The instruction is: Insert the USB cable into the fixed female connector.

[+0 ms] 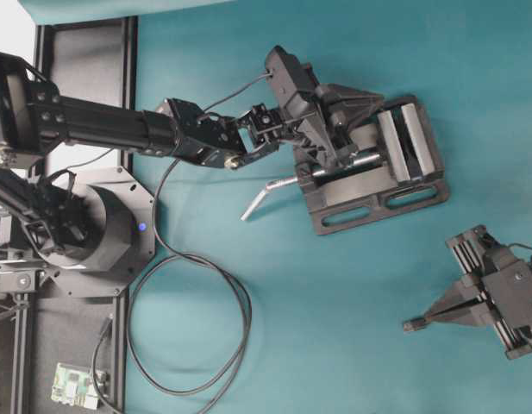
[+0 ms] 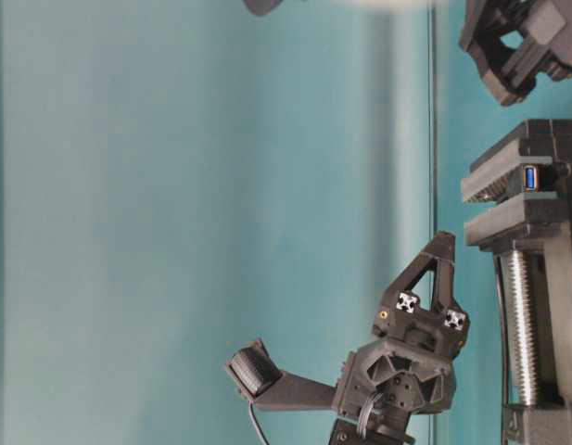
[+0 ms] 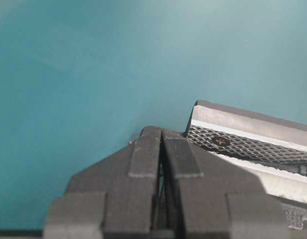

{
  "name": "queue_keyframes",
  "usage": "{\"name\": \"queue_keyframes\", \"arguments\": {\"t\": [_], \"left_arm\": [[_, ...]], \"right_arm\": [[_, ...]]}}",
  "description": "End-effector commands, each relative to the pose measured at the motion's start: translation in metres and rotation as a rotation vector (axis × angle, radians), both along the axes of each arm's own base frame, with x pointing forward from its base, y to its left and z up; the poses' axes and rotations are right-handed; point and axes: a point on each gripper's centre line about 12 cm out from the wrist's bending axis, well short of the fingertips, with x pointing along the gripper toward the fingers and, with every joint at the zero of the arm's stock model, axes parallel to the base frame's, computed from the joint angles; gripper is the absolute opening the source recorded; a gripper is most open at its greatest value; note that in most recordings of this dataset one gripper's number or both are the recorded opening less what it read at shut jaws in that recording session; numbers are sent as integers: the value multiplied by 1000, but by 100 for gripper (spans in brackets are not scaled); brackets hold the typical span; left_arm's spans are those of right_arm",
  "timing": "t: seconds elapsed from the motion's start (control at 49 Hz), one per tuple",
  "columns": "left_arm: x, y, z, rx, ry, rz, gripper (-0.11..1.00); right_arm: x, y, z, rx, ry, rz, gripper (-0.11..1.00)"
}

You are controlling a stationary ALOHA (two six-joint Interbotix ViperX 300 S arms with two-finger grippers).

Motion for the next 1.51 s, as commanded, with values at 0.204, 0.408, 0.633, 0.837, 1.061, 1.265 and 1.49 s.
{"name": "queue_keyframes", "arguments": {"t": [0.204,0.408,0.633,0.837,1.061,1.265,1.49], "left_arm": [[-3,-23,44,1,54,-89,3],[-17,-38,74,-5,68,-128,15],[-49,-59,112,-10,1,-166,77],[-68,-79,125,7,-69,-221,96],[-96,-102,112,22,-69,-297,96],[-139,-108,112,5,-21,-323,96],[-185,-112,117,-20,65,-346,96]], "right_arm": [[3,1,-4,-10,98,-14,0],[9,3,2,12,84,-22,0],[15,4,6,18,69,-22,23],[15,4,7,18,69,-22,58],[17,4,-4,29,74,-34,55],[19,4,-9,97,52,-58,55],[19,5,-13,117,53,-61,54]]}}
